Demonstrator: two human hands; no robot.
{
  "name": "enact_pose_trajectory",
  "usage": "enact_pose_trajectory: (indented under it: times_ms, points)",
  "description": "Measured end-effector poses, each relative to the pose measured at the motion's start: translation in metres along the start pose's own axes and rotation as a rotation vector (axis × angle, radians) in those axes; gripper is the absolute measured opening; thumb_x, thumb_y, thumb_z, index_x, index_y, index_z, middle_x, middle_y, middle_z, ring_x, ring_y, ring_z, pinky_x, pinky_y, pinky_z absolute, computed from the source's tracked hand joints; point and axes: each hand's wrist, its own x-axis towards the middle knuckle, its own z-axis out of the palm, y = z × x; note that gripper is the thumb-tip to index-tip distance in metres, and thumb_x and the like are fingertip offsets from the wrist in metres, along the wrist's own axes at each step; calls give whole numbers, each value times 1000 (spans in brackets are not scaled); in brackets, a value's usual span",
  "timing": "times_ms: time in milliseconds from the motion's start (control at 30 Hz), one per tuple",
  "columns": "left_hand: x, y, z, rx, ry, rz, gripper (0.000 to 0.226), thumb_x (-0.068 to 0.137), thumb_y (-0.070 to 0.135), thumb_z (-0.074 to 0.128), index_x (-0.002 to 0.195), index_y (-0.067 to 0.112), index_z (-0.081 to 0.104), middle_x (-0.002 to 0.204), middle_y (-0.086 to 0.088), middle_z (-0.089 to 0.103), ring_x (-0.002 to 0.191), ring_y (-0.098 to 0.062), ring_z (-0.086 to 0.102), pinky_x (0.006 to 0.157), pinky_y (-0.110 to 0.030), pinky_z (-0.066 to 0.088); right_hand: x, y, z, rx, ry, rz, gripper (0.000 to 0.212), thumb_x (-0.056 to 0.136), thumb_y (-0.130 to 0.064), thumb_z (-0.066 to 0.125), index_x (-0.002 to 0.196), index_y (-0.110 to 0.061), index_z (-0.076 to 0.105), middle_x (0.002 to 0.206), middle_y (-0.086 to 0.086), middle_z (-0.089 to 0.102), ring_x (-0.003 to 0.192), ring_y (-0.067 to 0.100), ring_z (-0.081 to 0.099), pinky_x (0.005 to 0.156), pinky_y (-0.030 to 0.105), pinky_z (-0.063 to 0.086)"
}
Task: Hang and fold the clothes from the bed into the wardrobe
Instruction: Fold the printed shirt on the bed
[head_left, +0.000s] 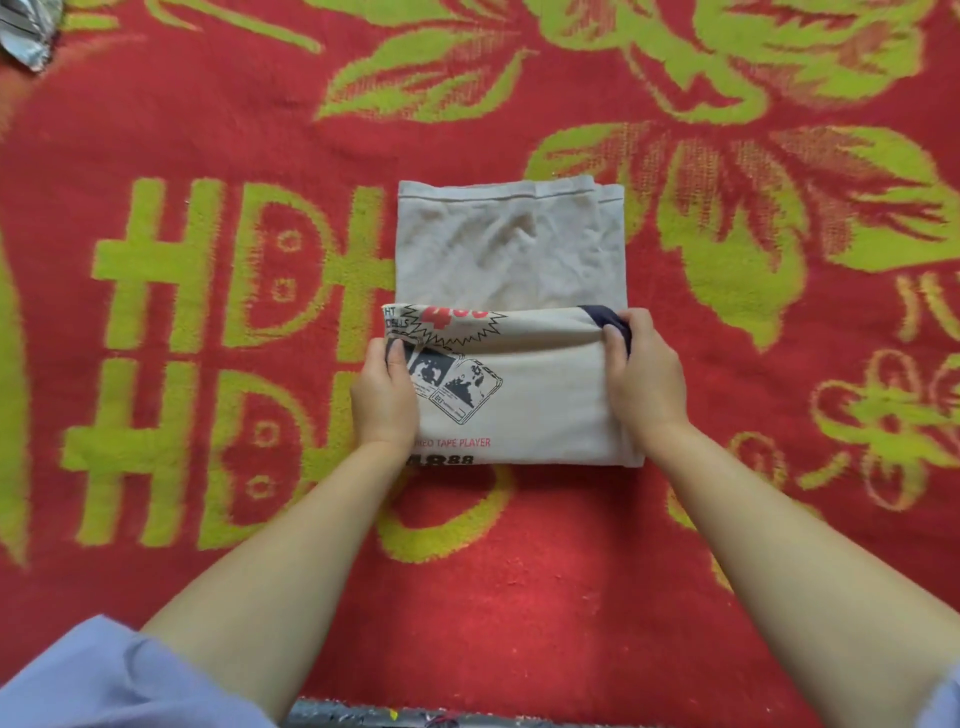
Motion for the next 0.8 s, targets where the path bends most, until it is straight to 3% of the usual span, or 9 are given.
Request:
enact_pose_trajectory:
  times_ms: [100, 167, 267, 367, 433, 533, 667, 733, 800]
  points:
    - [4, -3, 3, 244, -76, -19, 29, 100, 33, 43, 115, 10, 50, 104, -19, 63, 92, -40, 57, 65, -37, 33, -4, 6, 8, -82, -60, 27, 42, 95, -40, 39, 120, -8, 48, 119, 16, 57, 106, 40, 55, 81, 46, 41]
    - [-3, -2, -5, 345, -72, 73, 50, 97, 39, 45, 137, 10, 39, 127, -17, 53, 114, -37, 51, 85, -44, 40, -16, 8, 8, -184, 42, -104, 60, 87, -48, 38, 131, -8, 46, 129, 16, 52, 119, 37, 48, 94, 49, 40]
    - [-27, -11, -19, 595, -101, 611, 76, 86, 48, 46, 146, 4, 28, 147, -20, 35, 136, -32, 32, 111, -55, 20, -48, 10, 6, -396, 9, -485, 77, 77, -48, 54, 144, -16, 33, 152, 16, 30, 141, 33, 24, 109, 63, 19]
    - [-56, -31, -23, 886, -497, 920, 97, 67, 46, 66, 148, 11, 24, 156, -19, 21, 144, -31, 18, 110, -64, 20, -81, 18, 13, -597, -325, -717, 105, 54, -41, 76, 146, -23, 28, 155, 17, 24, 142, 40, 18, 106, 72, 14]
    - [-57, -36, -22, 976, -610, 842, 96, 61, 30, 68, 146, 14, 28, 153, -20, 27, 142, -32, 25, 105, -66, 29, -78, 22, 18, -727, -445, -617, 105, 50, -29, 77, 145, -23, 32, 151, 18, 34, 137, 48, 28, 104, 70, 18]
    - [-48, -21, -19, 984, -570, 771, 72, 73, 9, 34, 144, 17, 33, 147, -22, 39, 134, -36, 41, 97, -62, 41, -63, 8, 13, -796, -431, -519, 67, 73, -13, 41, 140, -21, 46, 143, 19, 46, 125, 54, 44, 97, 70, 34]
    - [-44, 10, -28, 1064, -739, 698, 80, 83, -9, 33, 154, 20, 8, 158, -21, 5, 147, -34, 10, 117, -48, 17, -52, -12, -9, -809, -609, -499, 72, 88, -1, 35, 152, -30, 19, 160, 11, 12, 142, 45, 17, 111, 56, 20]
    - [-40, 24, -43, 961, -976, 550, 79, 80, -10, 38, 150, 23, 25, 154, -15, 28, 140, -32, 29, 111, -40, 30, -50, -24, -32, -709, -855, -465, 70, 88, -2, 40, 149, -35, 26, 154, 6, 25, 140, 34, 25, 105, 39, 32]
    - [-36, 42, -62, 809, -1202, 454, 56, 80, -3, 39, 129, 21, 51, 119, -5, 62, 106, -27, 57, 85, -35, 47, -48, -42, -58, -579, -1092, -416, 42, 89, -5, 42, 118, -31, 57, 120, 3, 56, 113, 25, 53, 86, 25, 44]
